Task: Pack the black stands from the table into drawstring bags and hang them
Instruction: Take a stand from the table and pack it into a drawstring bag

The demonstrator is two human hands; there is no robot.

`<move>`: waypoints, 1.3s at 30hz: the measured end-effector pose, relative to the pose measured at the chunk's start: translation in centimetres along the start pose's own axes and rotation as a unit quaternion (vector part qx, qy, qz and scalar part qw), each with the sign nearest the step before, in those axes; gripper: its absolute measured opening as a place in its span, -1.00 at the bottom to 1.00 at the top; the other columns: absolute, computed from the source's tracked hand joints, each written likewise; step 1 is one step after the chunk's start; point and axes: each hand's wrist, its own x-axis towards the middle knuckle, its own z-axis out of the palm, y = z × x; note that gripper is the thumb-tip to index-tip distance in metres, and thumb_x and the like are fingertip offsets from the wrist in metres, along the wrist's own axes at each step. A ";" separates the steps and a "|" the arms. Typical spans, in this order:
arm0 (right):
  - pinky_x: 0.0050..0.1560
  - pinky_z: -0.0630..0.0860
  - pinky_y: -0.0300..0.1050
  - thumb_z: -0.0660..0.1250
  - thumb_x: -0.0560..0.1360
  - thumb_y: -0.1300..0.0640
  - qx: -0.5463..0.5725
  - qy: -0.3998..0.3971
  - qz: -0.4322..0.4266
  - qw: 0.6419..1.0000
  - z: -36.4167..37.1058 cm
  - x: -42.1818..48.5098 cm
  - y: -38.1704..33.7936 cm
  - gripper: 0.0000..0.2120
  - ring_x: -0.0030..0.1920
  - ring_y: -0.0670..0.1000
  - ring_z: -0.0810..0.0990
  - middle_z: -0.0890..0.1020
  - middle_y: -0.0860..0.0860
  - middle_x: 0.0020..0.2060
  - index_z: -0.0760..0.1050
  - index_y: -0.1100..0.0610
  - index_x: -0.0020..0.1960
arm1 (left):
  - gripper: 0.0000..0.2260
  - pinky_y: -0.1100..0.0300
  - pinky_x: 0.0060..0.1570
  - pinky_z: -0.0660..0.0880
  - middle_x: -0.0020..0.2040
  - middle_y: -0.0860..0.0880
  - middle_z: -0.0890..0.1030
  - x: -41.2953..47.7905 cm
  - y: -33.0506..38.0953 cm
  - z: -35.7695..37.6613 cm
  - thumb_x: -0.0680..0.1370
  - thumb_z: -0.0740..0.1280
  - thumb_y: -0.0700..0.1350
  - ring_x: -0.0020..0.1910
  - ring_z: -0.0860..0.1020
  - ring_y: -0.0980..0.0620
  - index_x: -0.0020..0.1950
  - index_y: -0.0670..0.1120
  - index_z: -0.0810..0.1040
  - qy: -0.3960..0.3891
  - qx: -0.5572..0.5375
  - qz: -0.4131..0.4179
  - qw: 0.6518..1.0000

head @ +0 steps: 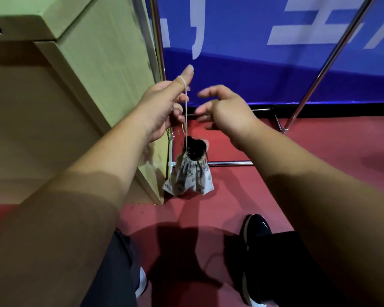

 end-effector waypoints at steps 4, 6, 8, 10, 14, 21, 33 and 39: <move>0.15 0.68 0.20 0.17 0.64 0.25 -0.190 0.049 0.135 0.971 -0.7 1.8 2.5 -0.85 0.06 0.27 0.73 0.70 0.23 0.12 0.51 0.18 0.10 | -0.45 0.21 -0.40 0.20 -0.23 0.00 0.44 0.1 0.2 0.4 0.54 0.45 0.32 -0.44 0.23 0.11 0.17 -0.16 0.56 -0.007 -0.028 -0.007 1.000; 0.04 0.64 0.14 0.12 0.64 0.23 -0.180 0.016 0.212 0.960 -0.7 1.8 3.8 -0.79 -0.05 0.26 0.70 0.67 0.24 0.14 0.51 0.23 0.14 | -0.47 0.22 -0.41 0.15 -0.24 0.01 0.42 0.1 0.1 0.2 0.55 0.45 0.31 -0.44 0.22 0.12 0.16 -0.16 0.56 -0.012 -0.046 -0.010 0.999; -0.06 0.58 0.08 0.11 0.68 0.16 -0.118 -0.016 0.281 0.952 -0.2 1.2 4.8 -0.75 -0.08 0.22 0.64 0.64 0.19 0.11 0.47 0.18 0.26 | -0.47 0.23 -0.42 0.14 -0.23 0.01 0.41 0.2 0.1 0.0 0.55 0.45 0.31 -0.44 0.21 0.12 0.16 -0.15 0.55 -0.022 -0.061 -0.013 0.998; -0.12 0.60 0.13 0.08 0.72 0.07 -0.086 -0.064 0.349 0.931 0.6 0.7 5.8 -0.71 -0.08 0.21 0.63 0.59 0.17 0.03 0.42 0.19 0.33 | -0.46 0.23 -0.42 0.14 -0.24 0.01 0.40 0.2 0.1 -0.1 0.55 0.44 0.32 -0.44 0.21 0.12 0.17 -0.15 0.55 -0.025 -0.075 -0.013 0.997; -0.24 0.71 0.03 0.10 0.76 0.07 -0.025 -0.110 0.410 0.905 2.5 0.7 7.4 -0.70 -0.29 0.06 0.70 0.65 0.09 -0.15 0.50 0.19 0.02 | -0.41 0.22 -0.44 0.13 -0.24 0.01 0.40 0.3 0.3 0.1 0.54 0.42 0.35 -0.43 0.21 0.12 0.20 -0.16 0.55 -0.032 -0.069 -0.014 0.997; -0.41 0.58 -0.21 0.30 0.64 0.28 -0.106 -0.026 0.305 0.946 3.1 1.1 7.5 -0.78 -0.45 -0.06 0.58 0.63 0.06 -0.33 0.57 0.13 -0.16 | -0.36 0.26 -0.51 0.14 -0.22 0.00 0.40 0.1 0.3 -0.5 0.50 0.38 0.41 -0.44 0.16 0.12 0.19 -0.16 0.56 -0.034 -0.066 -0.019 0.997; -0.27 0.65 -0.14 0.36 0.65 0.26 -0.013 0.024 0.087 0.996 2.6 2.0 6.0 -0.87 -0.27 0.02 0.66 0.70 0.04 -0.27 0.61 0.08 -0.02 | -0.34 0.30 -0.58 0.04 -0.24 0.04 0.42 -0.6 1.3 -1.9 0.57 0.18 0.49 -0.43 0.06 0.15 0.17 -0.11 0.53 -0.035 -0.060 -0.062 0.996; -0.11 0.68 0.00 0.28 0.66 0.30 0.018 0.006 0.054 0.998 2.2 1.8 5.1 -0.84 -0.24 0.08 0.66 0.71 0.09 -0.23 0.63 0.15 0.07 | -0.30 0.31 -0.55 0.00 -0.25 0.05 0.41 -0.5 1.5 -2.2 0.53 0.19 0.53 -0.47 0.08 0.15 0.17 -0.09 0.57 -0.017 -0.016 -0.060 0.998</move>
